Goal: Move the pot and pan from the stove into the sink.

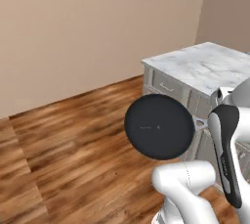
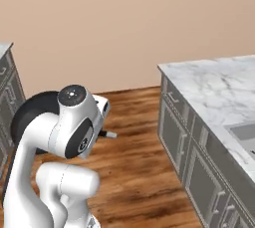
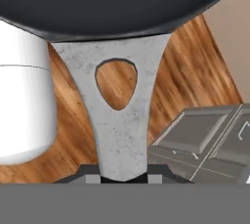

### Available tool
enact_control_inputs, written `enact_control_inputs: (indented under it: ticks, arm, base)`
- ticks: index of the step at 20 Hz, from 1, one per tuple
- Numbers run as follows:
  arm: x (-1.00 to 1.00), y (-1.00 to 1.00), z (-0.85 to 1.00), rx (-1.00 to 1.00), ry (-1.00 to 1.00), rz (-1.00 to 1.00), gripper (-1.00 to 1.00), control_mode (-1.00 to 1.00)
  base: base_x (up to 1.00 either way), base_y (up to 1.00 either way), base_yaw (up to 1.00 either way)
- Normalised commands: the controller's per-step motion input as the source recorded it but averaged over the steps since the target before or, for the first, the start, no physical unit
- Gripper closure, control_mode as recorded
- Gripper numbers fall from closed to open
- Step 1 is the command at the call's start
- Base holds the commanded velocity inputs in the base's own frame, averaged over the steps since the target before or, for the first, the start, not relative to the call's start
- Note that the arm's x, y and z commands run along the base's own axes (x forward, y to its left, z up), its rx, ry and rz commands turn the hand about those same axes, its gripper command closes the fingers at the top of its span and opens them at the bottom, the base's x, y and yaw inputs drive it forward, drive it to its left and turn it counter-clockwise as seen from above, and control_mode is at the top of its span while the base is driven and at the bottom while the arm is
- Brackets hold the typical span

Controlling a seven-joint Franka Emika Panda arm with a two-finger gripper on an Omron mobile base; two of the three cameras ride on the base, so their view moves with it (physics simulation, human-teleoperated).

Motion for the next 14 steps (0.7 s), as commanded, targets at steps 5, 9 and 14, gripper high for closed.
enact_control_inputs:
  ticks: [5, 9, 14]
  arm:
    - [0.00, 0.00, 0.00, 0.00, 0.00, 0.00, 1.00, 1.00]
    - [0.00, 0.00, 0.00, 0.00, 0.00, 0.00, 1.00, 1.00]
    - [0.00, 0.00, 0.00, 0.00, 0.00, 0.00, 1.00, 1.00]
  base:
    - [0.00, 0.00, -0.50]
    - [0.00, 0.00, -0.50]
    - [0.00, 0.00, -0.50]
